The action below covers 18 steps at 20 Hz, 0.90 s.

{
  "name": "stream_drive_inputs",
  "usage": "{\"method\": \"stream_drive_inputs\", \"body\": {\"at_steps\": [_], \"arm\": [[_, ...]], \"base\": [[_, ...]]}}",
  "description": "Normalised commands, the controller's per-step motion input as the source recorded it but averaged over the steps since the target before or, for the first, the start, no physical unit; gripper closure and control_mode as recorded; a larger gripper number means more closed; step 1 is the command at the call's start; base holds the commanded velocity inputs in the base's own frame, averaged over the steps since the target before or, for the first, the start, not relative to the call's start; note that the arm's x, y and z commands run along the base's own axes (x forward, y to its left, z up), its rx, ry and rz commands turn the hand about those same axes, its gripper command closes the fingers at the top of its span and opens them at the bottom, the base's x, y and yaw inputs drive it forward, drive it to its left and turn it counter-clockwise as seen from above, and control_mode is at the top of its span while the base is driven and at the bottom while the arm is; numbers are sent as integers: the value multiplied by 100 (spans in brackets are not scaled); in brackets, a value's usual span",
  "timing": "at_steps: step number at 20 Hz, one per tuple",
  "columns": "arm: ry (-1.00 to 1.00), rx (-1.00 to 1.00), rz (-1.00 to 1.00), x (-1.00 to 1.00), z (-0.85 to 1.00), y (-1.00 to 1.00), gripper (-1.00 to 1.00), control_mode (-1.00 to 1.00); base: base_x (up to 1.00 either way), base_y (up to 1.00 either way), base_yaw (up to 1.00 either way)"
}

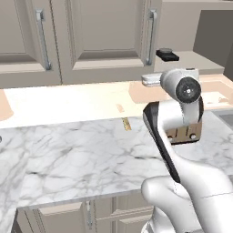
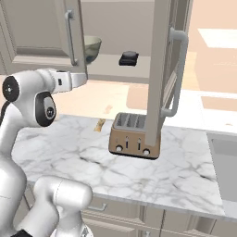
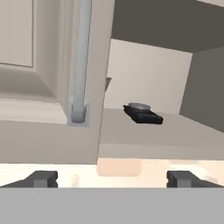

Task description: Pick the mug and place it in the sink. Pick the bowl and place it in the open cabinet and then close the cabinet.

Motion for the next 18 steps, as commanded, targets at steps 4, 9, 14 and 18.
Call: {"method": "stream_drive_inputs", "body": {"at_steps": [4, 9, 14, 18], "arm": [[25, 1, 0, -90, 67, -34, -100, -100], [80, -1, 0, -29, 46, -9, -100, -100], [38, -1, 2, -65, -13, -23, -100, -100], [-2, 0, 3, -100, -24, -28, -100, -100]], "base": [[0, 0, 0], [0, 0, 0], [0, 0, 0], [0, 0, 0]]}}
